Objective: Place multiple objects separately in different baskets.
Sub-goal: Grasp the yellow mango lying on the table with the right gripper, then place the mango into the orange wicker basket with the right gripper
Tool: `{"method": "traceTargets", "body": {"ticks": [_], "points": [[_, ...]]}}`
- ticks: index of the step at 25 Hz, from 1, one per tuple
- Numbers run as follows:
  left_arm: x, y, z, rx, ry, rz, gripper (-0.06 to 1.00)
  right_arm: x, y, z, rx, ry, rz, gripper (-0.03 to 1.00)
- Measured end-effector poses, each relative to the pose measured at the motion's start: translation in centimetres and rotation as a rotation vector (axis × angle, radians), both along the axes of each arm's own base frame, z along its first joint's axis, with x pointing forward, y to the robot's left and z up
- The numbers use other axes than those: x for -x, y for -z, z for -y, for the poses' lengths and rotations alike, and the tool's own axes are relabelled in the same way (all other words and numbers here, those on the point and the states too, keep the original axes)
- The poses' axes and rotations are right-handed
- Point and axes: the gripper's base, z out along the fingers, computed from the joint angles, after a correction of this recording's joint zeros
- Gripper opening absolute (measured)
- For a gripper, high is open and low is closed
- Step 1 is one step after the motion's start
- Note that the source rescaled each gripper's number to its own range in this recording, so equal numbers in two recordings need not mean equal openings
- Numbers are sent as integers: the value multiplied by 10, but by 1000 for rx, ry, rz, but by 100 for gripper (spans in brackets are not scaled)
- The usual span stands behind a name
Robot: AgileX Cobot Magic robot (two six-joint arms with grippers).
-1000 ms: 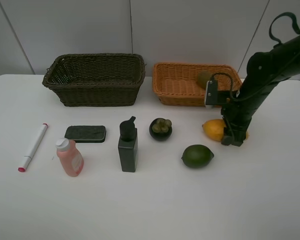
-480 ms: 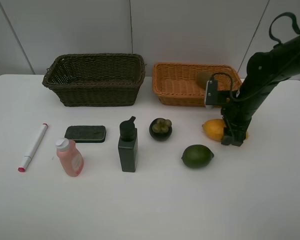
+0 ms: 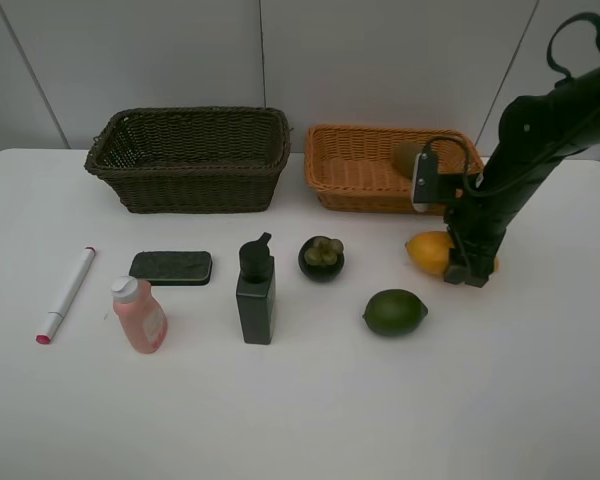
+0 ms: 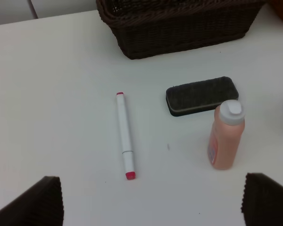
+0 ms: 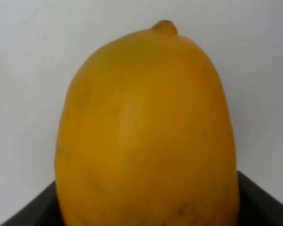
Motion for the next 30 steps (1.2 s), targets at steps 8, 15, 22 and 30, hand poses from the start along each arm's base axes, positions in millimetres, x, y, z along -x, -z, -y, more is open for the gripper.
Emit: {"method": "traceTargets", "body": {"ticks": [8, 15, 22, 30], "points": [[0, 0, 0, 0, 0, 0, 100, 9, -35, 3, 0, 6, 30, 26], [0, 0, 0, 0, 0, 0, 100, 21, -71, 5, -17, 15, 86, 26], [0, 0, 0, 0, 0, 0, 100, 23, -94, 2, -77, 43, 147, 26], [0, 0, 0, 0, 0, 0, 100, 5, -116, -5, -159, 65, 289, 26]]}}
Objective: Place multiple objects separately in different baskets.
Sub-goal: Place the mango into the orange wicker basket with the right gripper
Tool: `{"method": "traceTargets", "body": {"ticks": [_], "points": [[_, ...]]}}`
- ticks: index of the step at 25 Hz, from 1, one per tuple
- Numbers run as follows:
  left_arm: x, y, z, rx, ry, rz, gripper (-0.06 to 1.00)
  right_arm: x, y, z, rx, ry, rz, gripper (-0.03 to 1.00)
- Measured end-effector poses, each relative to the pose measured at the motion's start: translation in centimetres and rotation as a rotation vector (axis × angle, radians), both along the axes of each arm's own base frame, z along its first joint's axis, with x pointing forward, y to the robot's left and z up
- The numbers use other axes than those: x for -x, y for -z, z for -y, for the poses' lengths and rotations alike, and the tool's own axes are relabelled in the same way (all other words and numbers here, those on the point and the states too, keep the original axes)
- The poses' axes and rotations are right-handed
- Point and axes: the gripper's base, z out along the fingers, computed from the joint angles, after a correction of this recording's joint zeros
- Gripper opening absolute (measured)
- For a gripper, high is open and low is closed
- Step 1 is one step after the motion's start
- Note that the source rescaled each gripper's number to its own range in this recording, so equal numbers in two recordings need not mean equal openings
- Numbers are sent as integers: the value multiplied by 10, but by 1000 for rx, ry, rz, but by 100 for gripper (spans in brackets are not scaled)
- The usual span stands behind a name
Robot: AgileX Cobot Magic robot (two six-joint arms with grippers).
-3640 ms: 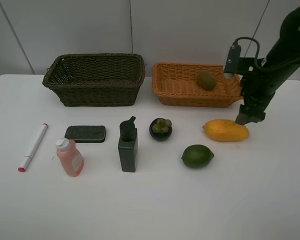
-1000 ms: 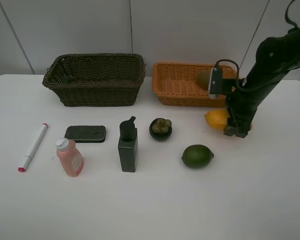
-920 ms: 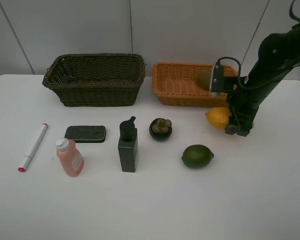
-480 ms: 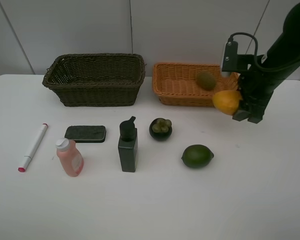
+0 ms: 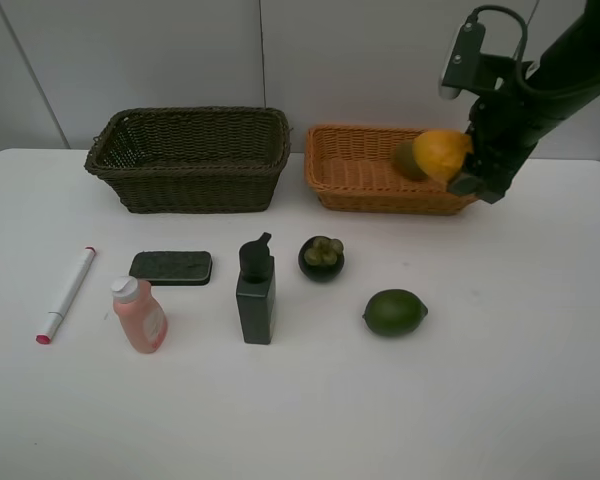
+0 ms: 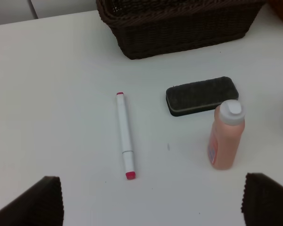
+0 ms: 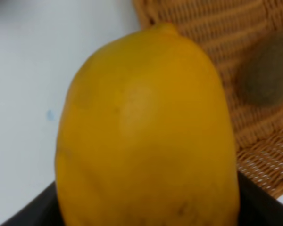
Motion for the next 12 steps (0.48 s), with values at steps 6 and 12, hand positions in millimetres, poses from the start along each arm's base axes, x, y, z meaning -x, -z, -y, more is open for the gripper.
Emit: {"method": "traceTargets", "body": {"ticks": [6, 12], "points": [[0, 0, 0, 0, 0, 0, 100, -23, -11, -5, -30, 1, 145, 26], [0, 0, 0, 0, 0, 0, 100, -60, 8, -12, -32, 2, 155, 26]]}}
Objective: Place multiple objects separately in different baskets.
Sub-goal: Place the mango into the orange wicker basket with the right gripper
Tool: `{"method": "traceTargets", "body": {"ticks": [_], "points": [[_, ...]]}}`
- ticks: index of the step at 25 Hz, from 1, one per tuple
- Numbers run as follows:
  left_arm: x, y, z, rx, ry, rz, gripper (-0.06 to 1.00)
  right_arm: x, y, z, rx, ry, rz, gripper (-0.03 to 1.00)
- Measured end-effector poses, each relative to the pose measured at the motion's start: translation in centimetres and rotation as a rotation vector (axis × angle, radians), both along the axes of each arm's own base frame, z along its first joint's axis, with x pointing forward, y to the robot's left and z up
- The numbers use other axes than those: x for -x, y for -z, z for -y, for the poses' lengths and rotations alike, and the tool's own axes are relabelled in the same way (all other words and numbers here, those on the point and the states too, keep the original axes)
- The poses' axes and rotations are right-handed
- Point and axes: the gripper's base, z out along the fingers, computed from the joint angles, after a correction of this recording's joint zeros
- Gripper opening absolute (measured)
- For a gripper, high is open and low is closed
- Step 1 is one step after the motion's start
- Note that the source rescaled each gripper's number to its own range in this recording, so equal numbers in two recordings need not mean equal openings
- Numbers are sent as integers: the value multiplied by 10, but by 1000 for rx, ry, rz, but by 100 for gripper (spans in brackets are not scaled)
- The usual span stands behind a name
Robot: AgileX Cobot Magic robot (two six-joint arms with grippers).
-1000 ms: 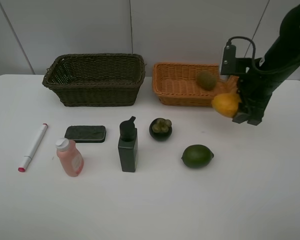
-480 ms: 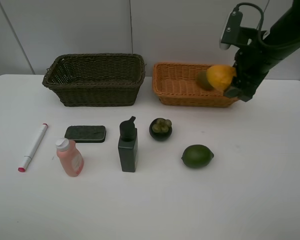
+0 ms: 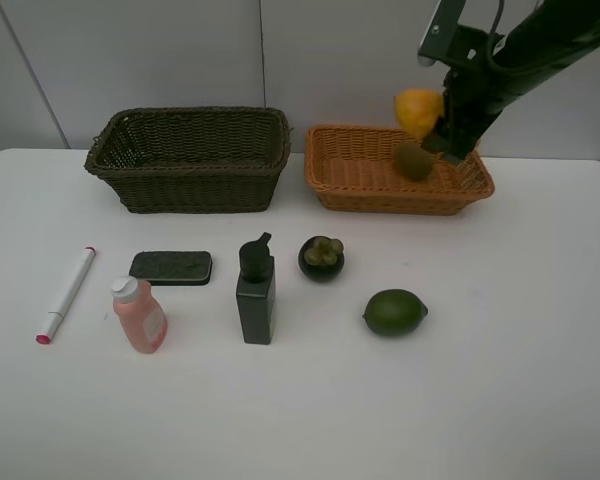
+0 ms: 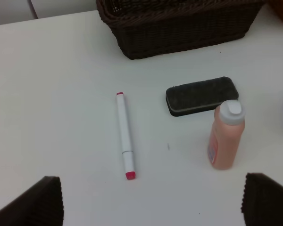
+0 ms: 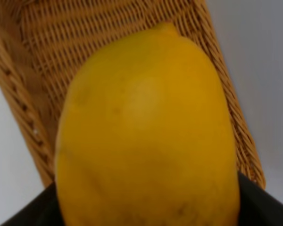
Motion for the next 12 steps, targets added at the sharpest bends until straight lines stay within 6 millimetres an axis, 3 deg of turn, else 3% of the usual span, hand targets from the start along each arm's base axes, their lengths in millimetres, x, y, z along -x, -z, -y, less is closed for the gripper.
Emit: {"method": "traceTargets", "body": {"ticks": [6, 12], "points": [[0, 0, 0, 0, 0, 0, 100, -36, 21, -7, -10, 1, 51, 26], [0, 0, 0, 0, 0, 0, 100, -51, 48, -7, -26, 18, 61, 26]]}}
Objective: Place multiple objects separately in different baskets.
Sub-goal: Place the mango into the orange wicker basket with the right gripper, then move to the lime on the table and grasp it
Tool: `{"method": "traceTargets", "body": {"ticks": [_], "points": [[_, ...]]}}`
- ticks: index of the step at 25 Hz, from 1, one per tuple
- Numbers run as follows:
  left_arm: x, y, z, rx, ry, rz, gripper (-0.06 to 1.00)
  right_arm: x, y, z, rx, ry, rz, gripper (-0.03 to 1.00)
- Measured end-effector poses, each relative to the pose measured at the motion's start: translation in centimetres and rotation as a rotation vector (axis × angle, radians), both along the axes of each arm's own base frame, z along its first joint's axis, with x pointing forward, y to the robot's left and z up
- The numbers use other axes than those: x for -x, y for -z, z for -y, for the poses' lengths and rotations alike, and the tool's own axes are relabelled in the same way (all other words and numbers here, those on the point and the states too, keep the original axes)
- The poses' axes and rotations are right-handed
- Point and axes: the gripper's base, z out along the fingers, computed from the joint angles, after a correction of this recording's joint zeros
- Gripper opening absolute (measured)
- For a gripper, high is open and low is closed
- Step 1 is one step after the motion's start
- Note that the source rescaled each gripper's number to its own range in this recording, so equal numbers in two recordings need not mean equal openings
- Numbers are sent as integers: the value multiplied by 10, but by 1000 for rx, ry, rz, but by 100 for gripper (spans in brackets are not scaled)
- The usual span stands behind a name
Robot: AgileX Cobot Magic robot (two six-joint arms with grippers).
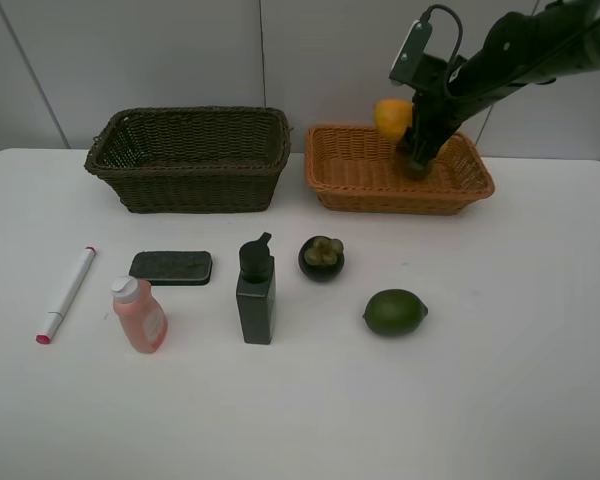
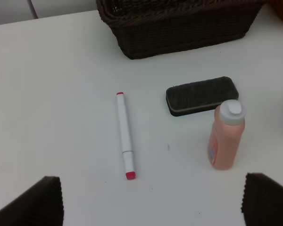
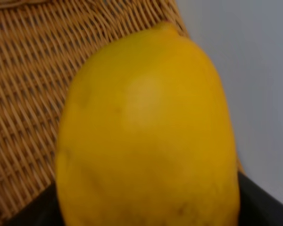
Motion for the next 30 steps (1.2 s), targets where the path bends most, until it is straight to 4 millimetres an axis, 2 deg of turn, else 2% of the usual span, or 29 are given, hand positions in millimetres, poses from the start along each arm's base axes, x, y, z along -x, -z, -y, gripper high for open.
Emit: {"method": "traceTargets", "body": {"ticks": [12, 13, 15, 16, 18, 20, 30], "points": [[0, 0, 0, 0, 0, 0, 100, -6, 17, 4, -26, 31, -12, 26], [0, 0, 0, 0, 0, 0, 100, -7, 16, 5, -41, 41, 5, 31], [0, 0, 0, 0, 0, 0, 100, -10, 13, 5, -64, 56, 43, 71], [0, 0, 0, 0, 0, 0, 100, -11, 12, 5, -72, 61, 51, 81], [0, 0, 0, 0, 0, 0, 100, -12, 11, 4, -80, 66, 55, 92], [0, 0, 0, 0, 0, 0, 100, -12, 11, 4, -82, 67, 56, 96], [0, 0, 0, 0, 0, 0, 100, -11, 11, 4, -81, 67, 46, 96]]}}
